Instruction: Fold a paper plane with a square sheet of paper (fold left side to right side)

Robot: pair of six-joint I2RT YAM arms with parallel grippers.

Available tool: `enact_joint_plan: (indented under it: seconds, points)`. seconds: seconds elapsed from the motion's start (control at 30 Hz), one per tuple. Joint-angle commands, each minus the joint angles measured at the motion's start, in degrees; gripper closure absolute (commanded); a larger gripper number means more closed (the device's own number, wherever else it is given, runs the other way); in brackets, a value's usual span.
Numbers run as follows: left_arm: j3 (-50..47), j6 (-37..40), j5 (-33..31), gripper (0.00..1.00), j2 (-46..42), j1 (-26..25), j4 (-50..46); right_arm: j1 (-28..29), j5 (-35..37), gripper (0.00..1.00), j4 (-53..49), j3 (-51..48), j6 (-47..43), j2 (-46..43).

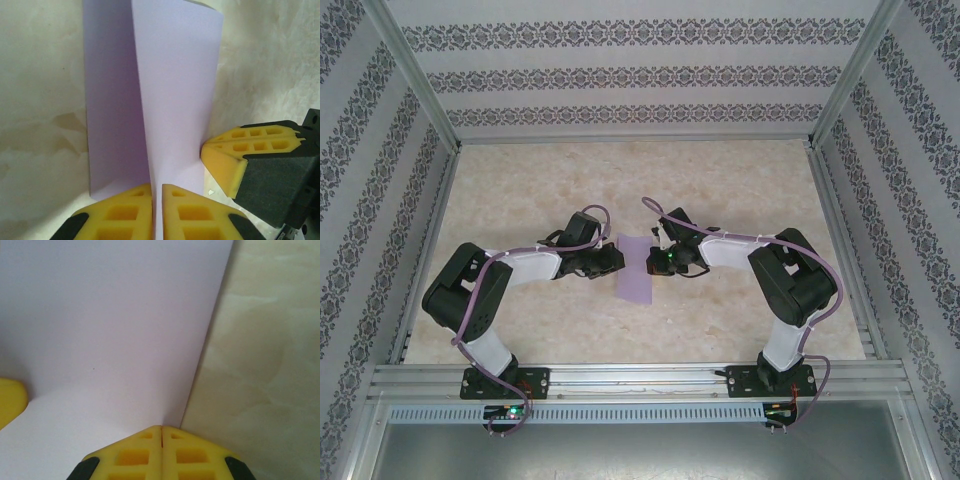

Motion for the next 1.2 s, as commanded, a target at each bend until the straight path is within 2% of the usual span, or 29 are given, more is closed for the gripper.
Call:
enact_joint_plan:
  seconds: [0.0, 0.07, 0.13, 0.33, 0.43, 0.57, 0.73, 0.83, 0.97, 1.03, 1.17]
  points:
    - [-0.68, -0.63, 0.85, 0.94, -0.26, 0.54, -1.0, -1.3, 0.36, 1.0, -2.65, -1.26, -2.46, -0.47]
    - [-1.79, -2.18, 0.85, 0.96, -0.98, 0.47, 0.28, -1.64, -0.63, 0.98, -1.12, -1.21, -3.23, -2.05]
    - [-3.1, -4.97, 0.96, 1.0, -1.47, 0.41, 2.55, -1.83, -0.45, 0.88, -0.07, -1.15, -4.82, -4.13]
    - [-4.77, -10.78, 1.6, 1.0, -1.56, 0.01, 5.34, -1.51, 2.51, 0.63, 3.02, -4.91, -9.69, -13.87]
    - [-5.29, -12.36, 1.35, 1.0, -1.94, -0.12, 5.83, 0.37, 5.27, 0.55, 5.42, -9.49, -12.05, -19.54]
    - [-5.27, -13.31, 1.38, 1.0, -2.87, -0.24, 4.74, 6.67, 11.14, 0.5, 10.77, -17.16, -14.84, -26.56]
    - [-5.2, -13.31, 1.16, 1.0, -4.18, -0.31, 2.59, 20.03, 23.4, 0.43, 21.42, -26.75, -22.54, -33.01]
    - [-5.45, -13.58, 1.08, 1.0, -4.21, -0.64, 2.75, 26.31, 28.68, 0.4, 25.27, -29.4, -28.53, -33.1]
    - [-5.39, -14.03, 1.15, 1.0, -3.85, -0.88, 3.38, 31.6, 34.29, 0.37, 24.98, -27.9, -32.83, -28.67]
    - [-5.37, -14.11, 1.23, 1.0, -3.52, -1.04, 3.71, 33.41, 37.52, 0.31, 24.28, -25.75, -33.45, -25.31]
    - [-5.75, -14.55, 1.15, 1.0, -3.15, -1.39, 4.59, 34.29, 39.68, 0.28, 24.78, -22.07, -33.06, -19.64]
